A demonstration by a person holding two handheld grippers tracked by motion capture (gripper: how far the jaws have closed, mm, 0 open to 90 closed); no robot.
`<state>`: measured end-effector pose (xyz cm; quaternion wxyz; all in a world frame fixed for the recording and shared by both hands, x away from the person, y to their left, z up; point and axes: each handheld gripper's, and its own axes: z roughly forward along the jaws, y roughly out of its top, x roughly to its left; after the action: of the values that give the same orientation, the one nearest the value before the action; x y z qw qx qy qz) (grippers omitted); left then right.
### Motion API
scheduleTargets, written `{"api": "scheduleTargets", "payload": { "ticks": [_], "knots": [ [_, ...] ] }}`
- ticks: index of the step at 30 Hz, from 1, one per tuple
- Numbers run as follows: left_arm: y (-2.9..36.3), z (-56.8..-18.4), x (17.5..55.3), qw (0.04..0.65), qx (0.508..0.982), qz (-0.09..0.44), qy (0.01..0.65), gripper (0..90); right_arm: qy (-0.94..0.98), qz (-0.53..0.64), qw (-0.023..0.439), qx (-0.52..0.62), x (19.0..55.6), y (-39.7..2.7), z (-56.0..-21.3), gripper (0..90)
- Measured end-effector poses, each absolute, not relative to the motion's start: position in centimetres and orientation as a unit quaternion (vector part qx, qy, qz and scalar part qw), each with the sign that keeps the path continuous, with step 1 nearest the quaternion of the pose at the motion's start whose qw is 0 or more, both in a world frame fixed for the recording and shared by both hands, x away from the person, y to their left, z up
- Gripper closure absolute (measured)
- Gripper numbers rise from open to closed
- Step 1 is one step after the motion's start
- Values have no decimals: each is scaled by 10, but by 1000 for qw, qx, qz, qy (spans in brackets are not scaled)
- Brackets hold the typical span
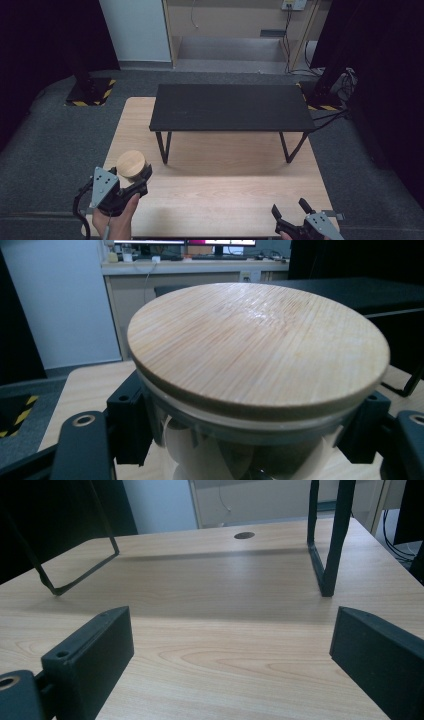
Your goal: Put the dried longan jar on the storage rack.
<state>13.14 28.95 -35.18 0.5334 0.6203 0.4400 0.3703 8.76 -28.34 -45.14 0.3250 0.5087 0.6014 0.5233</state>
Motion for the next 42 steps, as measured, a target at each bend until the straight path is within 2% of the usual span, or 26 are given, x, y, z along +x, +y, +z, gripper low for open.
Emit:
{"api": "scheduleTargets", "payload": {
  "ticks": [8, 16, 24, 42],
  "knots": [
    [275, -319, 152, 534, 637, 375, 411, 248, 602, 525, 326, 506, 89, -283, -449, 41],
    [272, -299, 172, 535, 644, 362, 409, 248, 606, 524, 325, 503, 91, -283, -447, 42],
    [270, -290, 190, 535, 645, 360, 410, 248, 605, 523, 326, 504, 92, -285, -447, 42],
    [254, -282, 258, 529, 647, 361, 413, 248, 602, 516, 330, 512, 98, -289, -444, 43]
  ]
}}
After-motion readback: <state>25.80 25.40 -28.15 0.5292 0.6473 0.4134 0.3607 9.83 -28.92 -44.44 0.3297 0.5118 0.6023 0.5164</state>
